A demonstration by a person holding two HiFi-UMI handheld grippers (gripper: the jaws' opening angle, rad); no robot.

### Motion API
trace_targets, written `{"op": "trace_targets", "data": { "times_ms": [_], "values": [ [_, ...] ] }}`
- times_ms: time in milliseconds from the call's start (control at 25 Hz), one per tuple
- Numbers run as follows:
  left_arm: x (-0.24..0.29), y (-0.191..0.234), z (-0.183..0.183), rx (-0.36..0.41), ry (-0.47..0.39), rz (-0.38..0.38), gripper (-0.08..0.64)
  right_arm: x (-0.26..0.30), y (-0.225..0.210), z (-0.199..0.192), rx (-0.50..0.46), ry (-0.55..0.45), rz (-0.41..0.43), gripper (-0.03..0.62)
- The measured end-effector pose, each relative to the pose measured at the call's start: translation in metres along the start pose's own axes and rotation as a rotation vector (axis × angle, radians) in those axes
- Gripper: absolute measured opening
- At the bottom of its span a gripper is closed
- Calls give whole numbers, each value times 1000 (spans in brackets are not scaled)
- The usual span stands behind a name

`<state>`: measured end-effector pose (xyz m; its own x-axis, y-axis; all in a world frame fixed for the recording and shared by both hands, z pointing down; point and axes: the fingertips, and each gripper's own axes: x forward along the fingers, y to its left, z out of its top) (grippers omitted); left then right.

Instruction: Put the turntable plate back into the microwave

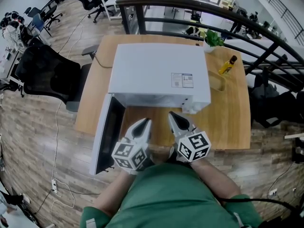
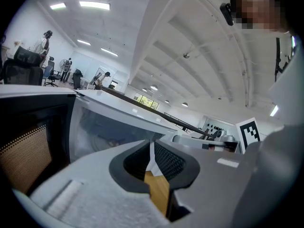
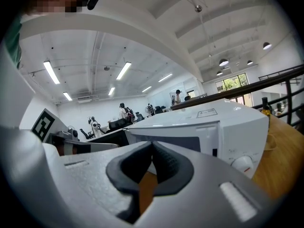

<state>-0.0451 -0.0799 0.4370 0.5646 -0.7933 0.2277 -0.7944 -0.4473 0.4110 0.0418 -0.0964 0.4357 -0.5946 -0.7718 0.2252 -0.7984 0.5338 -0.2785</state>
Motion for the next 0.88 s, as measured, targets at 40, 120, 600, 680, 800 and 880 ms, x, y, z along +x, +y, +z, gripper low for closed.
{"op": "trace_targets", "data": {
  "times_ms": [40,120,600,680,800,880],
  "values": [
    [0,0,-1,-2,1,1,38,0,0,0,-2,1,2,3],
    [1,0,-2,-4,3,2,38,0,0,-1,-4,2,2,3],
    [9,6,-11,-12,25,5,38,3,-8,-10,8,17,-11,3],
    [10,6,-12,-15,29,6,38,3,-9,-11,5,19,-12,3],
    [13,6,-13,-21,34,4,38,4,-11,-11,-2,21,-13,3],
    [15,7,-14,-21,37,4,38,5,-12,-11,-3,22,-13,3]
  ]
}}
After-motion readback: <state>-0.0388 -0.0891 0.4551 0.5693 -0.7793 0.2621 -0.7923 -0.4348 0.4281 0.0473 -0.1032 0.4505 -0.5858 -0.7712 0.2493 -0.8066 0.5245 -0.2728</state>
